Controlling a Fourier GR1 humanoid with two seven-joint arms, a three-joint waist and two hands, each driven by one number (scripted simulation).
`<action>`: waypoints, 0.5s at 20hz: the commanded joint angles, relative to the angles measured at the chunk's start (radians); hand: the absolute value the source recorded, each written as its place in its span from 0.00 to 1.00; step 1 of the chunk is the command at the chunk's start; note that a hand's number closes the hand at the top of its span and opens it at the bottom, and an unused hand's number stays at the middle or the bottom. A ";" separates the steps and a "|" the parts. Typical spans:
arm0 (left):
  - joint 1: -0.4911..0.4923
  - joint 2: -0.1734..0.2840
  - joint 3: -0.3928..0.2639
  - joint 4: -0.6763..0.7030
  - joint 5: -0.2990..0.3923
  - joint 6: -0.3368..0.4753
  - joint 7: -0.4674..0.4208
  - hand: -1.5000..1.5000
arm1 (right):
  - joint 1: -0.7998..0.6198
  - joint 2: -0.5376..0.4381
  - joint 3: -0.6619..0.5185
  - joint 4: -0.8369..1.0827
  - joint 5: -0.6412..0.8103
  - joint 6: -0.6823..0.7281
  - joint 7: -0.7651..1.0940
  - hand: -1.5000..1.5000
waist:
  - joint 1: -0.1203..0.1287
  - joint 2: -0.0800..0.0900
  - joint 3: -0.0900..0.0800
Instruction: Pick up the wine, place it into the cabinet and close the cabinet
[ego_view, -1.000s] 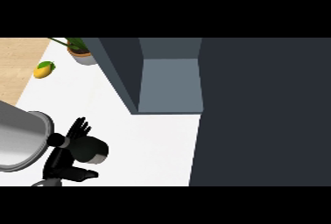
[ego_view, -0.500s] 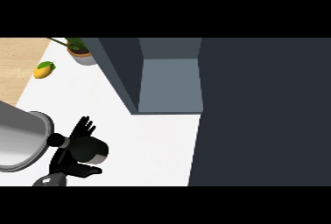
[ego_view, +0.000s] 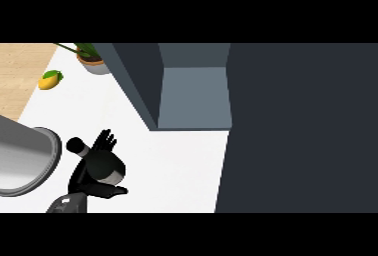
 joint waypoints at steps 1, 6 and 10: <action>0.005 -0.028 0.006 -0.051 0.027 -0.014 -0.034 0.00 | 0.030 -0.020 -0.092 -0.043 -0.114 0.032 -0.025 0.00 | 0.006 -0.001 0.000; -0.042 -0.005 0.023 0.082 0.034 -0.059 -0.067 1.00 | 0.092 -0.007 -0.046 -0.090 -0.077 0.040 0.001 0.00 | -0.004 0.001 -0.001; -0.077 -0.024 0.023 0.034 0.075 -0.089 0.052 1.00 | -0.015 -0.011 -0.096 -0.016 -0.095 0.023 0.015 0.00 | 0.003 0.001 -0.001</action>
